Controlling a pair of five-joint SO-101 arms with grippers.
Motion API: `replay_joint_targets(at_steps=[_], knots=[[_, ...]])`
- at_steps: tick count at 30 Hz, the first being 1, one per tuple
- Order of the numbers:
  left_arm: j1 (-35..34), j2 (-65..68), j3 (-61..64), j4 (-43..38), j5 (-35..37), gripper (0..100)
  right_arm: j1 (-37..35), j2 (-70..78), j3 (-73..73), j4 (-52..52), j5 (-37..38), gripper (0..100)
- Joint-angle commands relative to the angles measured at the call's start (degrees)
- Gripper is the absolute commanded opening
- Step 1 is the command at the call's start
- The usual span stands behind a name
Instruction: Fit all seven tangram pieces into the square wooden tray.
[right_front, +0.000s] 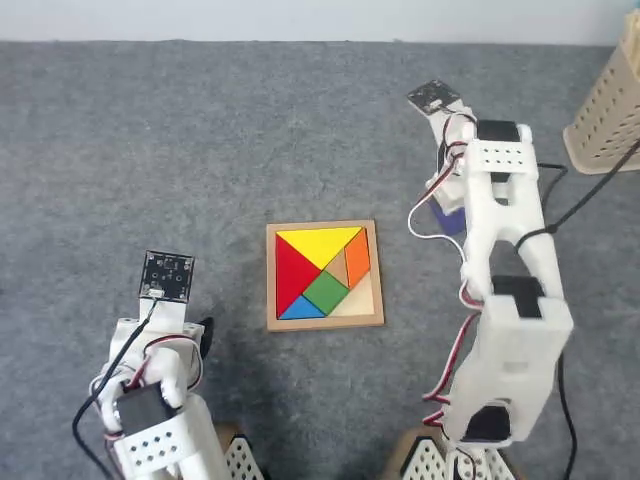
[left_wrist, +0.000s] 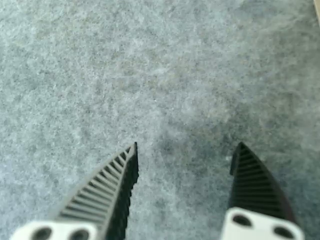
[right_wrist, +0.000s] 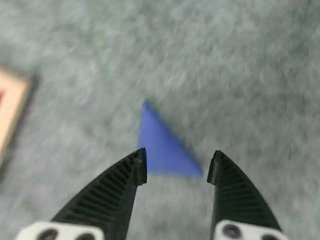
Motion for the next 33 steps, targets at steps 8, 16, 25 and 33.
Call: replay_joint_targets(at_steps=[8, 16, 25, 33], knots=[[-0.26, -0.88, -0.48, 0.18, -0.53, 28, -0.48, 6.29, -3.25, 4.79, 7.38, 20.4], [-0.26, -0.88, -0.48, 0.18, -0.53, 28, -2.59, -1.27, 8.7, 1.54, 14.15, 10.5], [-0.26, -0.88, -0.48, 0.18, -0.53, 28, -3.56, -24.13, 31.91, -9.19, 7.38, 0.6], [-0.26, -0.88, -0.48, 0.18, -0.53, 28, -8.75, -40.92, 41.41, -7.78, -4.57, 0.6]])
